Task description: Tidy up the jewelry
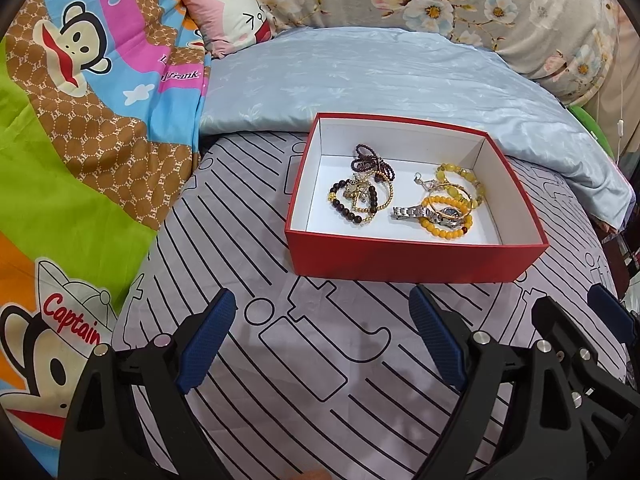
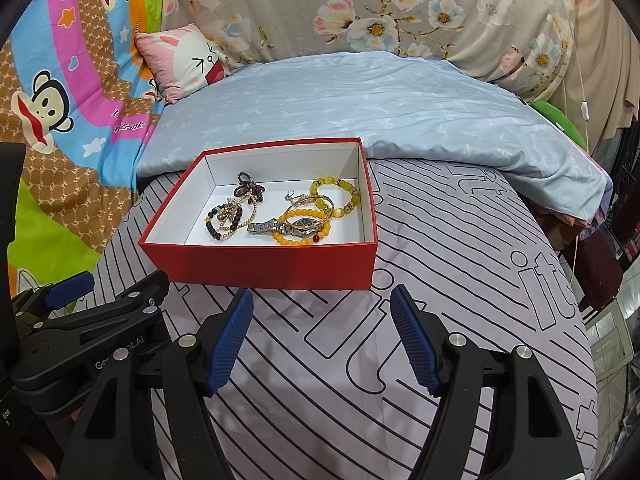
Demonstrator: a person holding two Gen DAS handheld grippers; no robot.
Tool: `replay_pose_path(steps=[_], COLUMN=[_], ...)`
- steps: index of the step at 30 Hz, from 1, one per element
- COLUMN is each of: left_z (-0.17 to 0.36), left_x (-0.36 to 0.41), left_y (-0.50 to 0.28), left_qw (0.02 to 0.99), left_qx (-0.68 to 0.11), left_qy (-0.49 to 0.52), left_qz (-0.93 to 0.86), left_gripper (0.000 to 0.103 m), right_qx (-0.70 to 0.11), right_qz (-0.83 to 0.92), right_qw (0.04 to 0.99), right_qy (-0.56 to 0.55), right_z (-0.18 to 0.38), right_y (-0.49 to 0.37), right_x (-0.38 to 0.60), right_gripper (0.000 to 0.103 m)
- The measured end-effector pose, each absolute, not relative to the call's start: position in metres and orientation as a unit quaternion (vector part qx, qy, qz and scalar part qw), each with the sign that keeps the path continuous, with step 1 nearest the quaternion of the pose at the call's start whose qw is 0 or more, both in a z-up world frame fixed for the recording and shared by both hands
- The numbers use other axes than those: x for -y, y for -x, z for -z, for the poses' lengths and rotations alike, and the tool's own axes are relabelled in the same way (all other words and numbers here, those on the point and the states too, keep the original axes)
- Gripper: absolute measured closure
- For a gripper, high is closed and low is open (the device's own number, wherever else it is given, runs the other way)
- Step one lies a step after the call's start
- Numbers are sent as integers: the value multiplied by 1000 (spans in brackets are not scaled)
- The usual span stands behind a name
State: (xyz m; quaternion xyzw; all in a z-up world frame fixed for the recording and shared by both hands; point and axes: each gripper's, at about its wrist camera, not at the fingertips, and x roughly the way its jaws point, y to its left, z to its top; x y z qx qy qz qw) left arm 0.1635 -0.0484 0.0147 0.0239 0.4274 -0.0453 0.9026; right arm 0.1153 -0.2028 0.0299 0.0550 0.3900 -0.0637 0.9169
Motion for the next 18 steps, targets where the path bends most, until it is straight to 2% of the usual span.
replay_pose_path(steps=[4,18], left_z=[-17,-15], left_x=[50,50], left_y=[-163,-164], left_qw=[907,907], left_qx=[-418,-418], left_qy=[-38,-37], left_qz=[38,43], left_gripper=[12,11], right_qx=[-390,-390], right_qz=[64,66], right_qw=[917,917], right_qy=[-55,-52], right_z=[-30,-29], right_y=[-114,-114], right_x=[203,203], right_gripper=[33,33])
